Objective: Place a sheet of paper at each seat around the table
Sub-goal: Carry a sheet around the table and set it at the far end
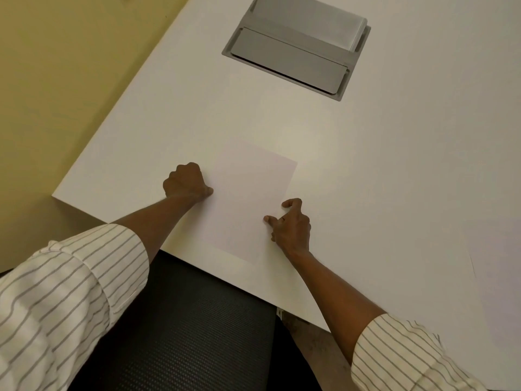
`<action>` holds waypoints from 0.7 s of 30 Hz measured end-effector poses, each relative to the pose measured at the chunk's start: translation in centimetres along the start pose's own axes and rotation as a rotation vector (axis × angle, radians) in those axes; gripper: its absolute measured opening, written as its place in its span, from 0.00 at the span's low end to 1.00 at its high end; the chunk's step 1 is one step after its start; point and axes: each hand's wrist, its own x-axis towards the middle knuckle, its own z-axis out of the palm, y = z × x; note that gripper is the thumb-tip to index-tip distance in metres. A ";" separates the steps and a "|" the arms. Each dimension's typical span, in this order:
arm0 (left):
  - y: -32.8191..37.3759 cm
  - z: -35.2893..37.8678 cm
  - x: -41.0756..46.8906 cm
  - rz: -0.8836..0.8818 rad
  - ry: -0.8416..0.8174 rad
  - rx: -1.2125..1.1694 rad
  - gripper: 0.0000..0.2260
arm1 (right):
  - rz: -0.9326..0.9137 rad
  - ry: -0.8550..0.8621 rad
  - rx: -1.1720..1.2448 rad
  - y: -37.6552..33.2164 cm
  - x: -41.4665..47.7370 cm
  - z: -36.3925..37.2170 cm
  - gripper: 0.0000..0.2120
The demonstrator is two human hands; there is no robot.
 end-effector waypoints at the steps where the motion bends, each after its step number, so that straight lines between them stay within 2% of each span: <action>1: 0.1 0.0 0.0 0.000 0.008 0.002 0.22 | -0.010 -0.002 -0.017 0.0 0.0 0.0 0.23; 4: 0.3 0.0 0.0 0.008 0.023 0.021 0.20 | -0.026 -0.004 -0.060 -0.1 -0.1 0.2 0.23; 13: 0.1 0.6 0.3 0.008 0.025 0.060 0.26 | -0.043 0.001 -0.046 0.0 -0.1 0.1 0.24; 21: 0.6 -0.9 -1.5 0.012 0.034 0.090 0.23 | -0.004 -0.041 0.006 0.0 -0.2 -0.7 0.20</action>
